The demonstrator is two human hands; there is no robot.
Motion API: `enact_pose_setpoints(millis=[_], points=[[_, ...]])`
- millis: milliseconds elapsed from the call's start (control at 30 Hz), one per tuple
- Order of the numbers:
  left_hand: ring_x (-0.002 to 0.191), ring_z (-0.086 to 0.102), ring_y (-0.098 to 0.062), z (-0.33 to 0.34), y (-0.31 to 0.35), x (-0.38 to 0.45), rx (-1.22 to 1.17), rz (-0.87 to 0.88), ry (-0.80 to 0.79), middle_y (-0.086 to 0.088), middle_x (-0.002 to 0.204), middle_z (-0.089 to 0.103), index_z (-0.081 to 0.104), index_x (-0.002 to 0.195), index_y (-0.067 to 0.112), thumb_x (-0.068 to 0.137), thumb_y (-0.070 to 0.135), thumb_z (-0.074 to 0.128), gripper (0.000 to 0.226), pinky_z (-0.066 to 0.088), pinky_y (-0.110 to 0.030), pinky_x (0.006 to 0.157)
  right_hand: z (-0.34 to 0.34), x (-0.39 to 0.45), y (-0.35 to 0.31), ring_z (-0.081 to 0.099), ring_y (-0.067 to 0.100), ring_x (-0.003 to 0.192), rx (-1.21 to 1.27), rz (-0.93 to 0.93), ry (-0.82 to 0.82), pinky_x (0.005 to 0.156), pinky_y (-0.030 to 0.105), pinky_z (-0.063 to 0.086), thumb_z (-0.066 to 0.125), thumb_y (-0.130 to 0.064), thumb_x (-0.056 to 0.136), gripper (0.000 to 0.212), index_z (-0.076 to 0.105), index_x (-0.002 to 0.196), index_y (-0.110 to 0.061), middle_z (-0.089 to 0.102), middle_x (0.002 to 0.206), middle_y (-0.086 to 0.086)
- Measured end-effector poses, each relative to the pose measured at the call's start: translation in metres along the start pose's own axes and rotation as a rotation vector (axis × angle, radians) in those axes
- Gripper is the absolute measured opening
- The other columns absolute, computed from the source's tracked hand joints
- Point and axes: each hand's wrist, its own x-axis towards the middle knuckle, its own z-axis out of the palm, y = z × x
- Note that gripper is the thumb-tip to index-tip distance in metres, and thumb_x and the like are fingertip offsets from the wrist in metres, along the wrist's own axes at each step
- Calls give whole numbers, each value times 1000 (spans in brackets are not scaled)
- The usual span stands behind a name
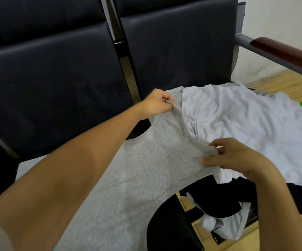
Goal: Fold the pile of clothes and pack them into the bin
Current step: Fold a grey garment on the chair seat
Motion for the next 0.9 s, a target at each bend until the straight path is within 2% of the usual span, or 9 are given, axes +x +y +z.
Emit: enact_pose_setpoints(millis=[100,233,400,500,567,633,700,800,900], points=[[85,67,-11,-38,-6,-26,126,5,-43,-8,93,73,76,92,8,84,0,68,14,55,-19,78,21,-13,-34,72,19,77,108,-162,-160,73,27,58,84,-13,76,23,72,96,-9,75,90,11],[90,66,-18,-103,-38,-91,213,-88,-25,-17,101,72,75,89,8,84,1,70,9,53,-31,86,88,-27,-79,73,14,94,190,-308,-426,85,26,57,82,-11,79,31,71,108,-16,76,102,5],[95,65,-24,-174,-110,-178,526,-270,-98,-9,101,69,71,80,21,84,-7,61,30,54,-41,93,187,-33,-95,66,3,100,132,-310,-620,96,22,52,79,-21,83,50,60,130,-21,68,110,-6],[106,54,-17,-188,-147,-216,747,-434,-169,2,116,54,66,81,33,81,-13,50,49,49,-37,97,213,-36,-94,70,10,100,90,-303,-785,93,25,55,71,-12,90,44,57,131,-16,72,110,7],[112,51,-16,-179,-163,-223,723,-432,-163,4,118,49,68,88,31,81,-14,44,52,46,-34,101,211,-26,-90,71,13,90,0,-325,-663,81,23,58,65,-9,92,31,63,123,-12,71,107,12],[115,52,-19,-161,-173,-218,675,-364,-130,3,118,51,70,99,25,88,-9,44,44,45,-32,101,205,-7,-77,71,24,88,-195,-347,-442,75,25,57,65,-20,92,18,69,104,-7,70,97,12],[123,51,-22,-134,-177,-201,655,-259,-135,1,128,52,65,116,23,95,1,48,34,42,-37,106,197,7,-64,66,26,95,-455,-256,-293,77,30,53,65,-36,87,25,64,93,-11,67,99,11],[137,37,-18,-92,-173,-168,691,-117,-223,5,152,36,41,145,28,97,14,57,52,35,-39,112,195,12,-52,55,23,100,-746,-20,-360,72,28,46,70,-41,84,42,47,107,-14,52,113,6],[148,19,-16,-59,-165,-135,881,63,-268,5,161,22,29,152,28,92,11,65,72,27,-37,117,206,12,-48,50,29,121,-868,25,-367,88,34,46,72,-38,86,60,41,128,-10,46,131,11]])
